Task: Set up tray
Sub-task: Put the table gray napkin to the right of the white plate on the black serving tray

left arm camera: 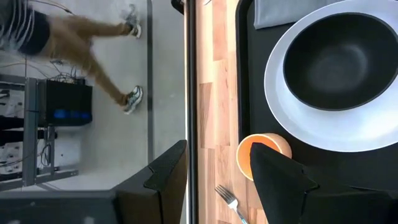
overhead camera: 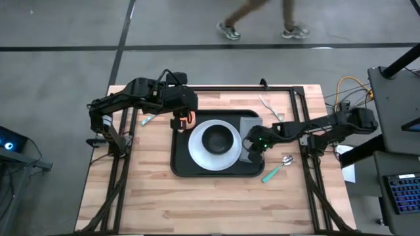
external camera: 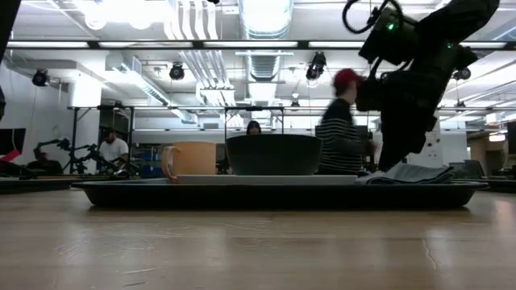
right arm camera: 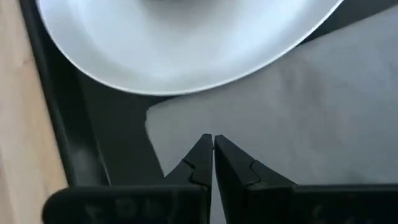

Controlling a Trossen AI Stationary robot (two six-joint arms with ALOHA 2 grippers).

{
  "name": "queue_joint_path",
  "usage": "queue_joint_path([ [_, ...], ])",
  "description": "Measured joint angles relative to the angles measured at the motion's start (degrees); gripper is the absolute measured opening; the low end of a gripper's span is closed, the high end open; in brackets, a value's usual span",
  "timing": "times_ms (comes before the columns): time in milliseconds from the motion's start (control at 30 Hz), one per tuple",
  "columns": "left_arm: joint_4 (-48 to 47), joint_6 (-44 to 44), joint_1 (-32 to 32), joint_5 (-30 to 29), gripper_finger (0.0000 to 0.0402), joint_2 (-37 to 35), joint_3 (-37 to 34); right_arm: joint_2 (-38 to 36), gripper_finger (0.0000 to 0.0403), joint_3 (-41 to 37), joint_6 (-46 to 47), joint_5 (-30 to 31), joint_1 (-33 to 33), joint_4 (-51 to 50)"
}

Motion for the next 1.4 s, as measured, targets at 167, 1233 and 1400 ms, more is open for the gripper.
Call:
queue_joint_path([
  [167, -0.02, 0.02, 0.00, -0.01, 0.0155, -0.02, 0.00, 5.67, 0.0008, 1.68, 1.01, 0.14, 2.56, 1.88],
  [1233, -0.02, -0.08, 0.00, -0.02, 0.0155, -1.11, 0.04, 9.03, 0.0008, 8.92, -2.02, 7.44, 6.00, -5.05],
  [1400, -0.02, -0.37, 0.00, -0.02, 0.0155, -1.11, 0.02, 8.48, 0.0008, 9.97, -6.31, 16.98, 1.94, -5.23],
])
